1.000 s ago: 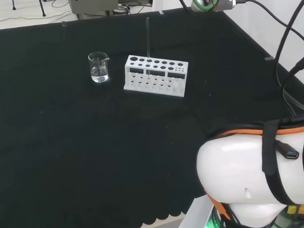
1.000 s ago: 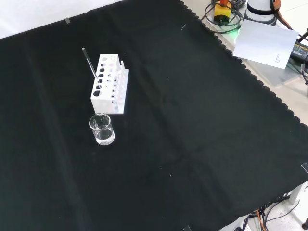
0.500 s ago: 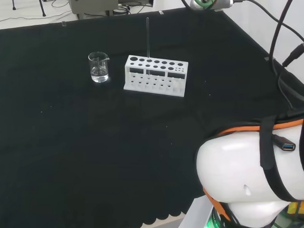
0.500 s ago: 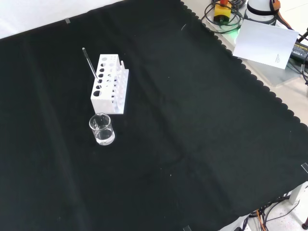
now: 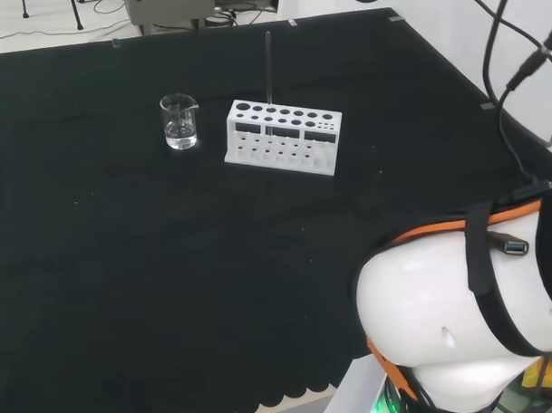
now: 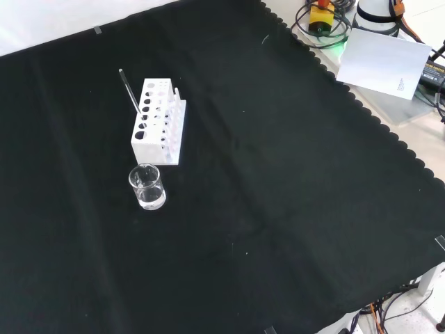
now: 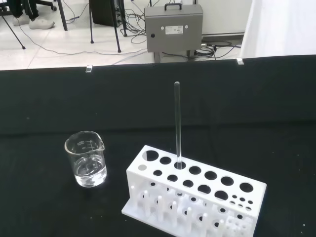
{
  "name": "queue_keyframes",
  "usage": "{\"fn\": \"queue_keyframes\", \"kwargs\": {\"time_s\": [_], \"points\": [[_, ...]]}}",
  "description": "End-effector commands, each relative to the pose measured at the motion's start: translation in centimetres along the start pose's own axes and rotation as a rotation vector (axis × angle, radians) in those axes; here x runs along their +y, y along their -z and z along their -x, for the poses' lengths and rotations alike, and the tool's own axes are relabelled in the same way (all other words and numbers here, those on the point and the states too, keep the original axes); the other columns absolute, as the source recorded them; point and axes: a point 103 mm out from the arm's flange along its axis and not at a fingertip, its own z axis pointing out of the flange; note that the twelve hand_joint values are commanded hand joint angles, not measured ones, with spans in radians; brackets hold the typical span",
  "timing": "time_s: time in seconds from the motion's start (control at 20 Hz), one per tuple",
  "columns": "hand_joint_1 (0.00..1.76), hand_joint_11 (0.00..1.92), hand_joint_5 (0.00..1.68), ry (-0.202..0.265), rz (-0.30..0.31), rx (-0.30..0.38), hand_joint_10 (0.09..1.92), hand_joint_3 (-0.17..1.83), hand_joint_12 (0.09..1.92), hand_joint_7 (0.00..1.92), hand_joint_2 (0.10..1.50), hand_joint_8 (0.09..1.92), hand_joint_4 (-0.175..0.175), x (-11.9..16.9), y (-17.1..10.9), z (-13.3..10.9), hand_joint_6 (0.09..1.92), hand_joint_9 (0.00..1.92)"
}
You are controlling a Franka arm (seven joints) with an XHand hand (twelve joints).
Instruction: Take the glass rod from the white test tube rack.
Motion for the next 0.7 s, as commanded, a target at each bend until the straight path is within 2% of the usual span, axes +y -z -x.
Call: {"fn": "queue_keyframes", "kwargs": {"time_s": [0.05,0.4,0.45,0.5,0.55,0.7], "points": [[0.53,0.14,0.1,0.013,-0.017,0.001,0.9,0.39,1.42,0.19,0.91,0.86,-0.136,4.5,-1.2,1.2,0.09,0.4],[0.52,0.14,0.11,0.031,-0.023,0.022,0.9,0.39,1.42,0.22,0.91,0.87,-0.137,8.5,-2.8,1.5,0.09,0.42],[0.52,0.14,0.11,0.034,-0.024,0.027,0.9,0.39,1.42,0.23,0.91,0.87,-0.137,9.0,-3.0,1.7,0.09,0.43],[0.52,0.16,0.11,0.046,-0.044,0.039,0.91,0.39,1.42,0.25,0.91,0.87,-0.137,11.6,-3.9,2.8,0.09,0.45],[0.52,0.18,0.11,0.049,-0.051,0.044,0.91,0.39,1.41,0.27,0.91,0.88,-0.137,12.4,-4.3,3.1,0.09,0.46],[0.52,0.19,0.12,0.049,-0.049,0.041,0.91,0.39,1.41,0.3,0.91,0.88,-0.137,13.4,-4.8,3.5,0.09,0.48]]}}
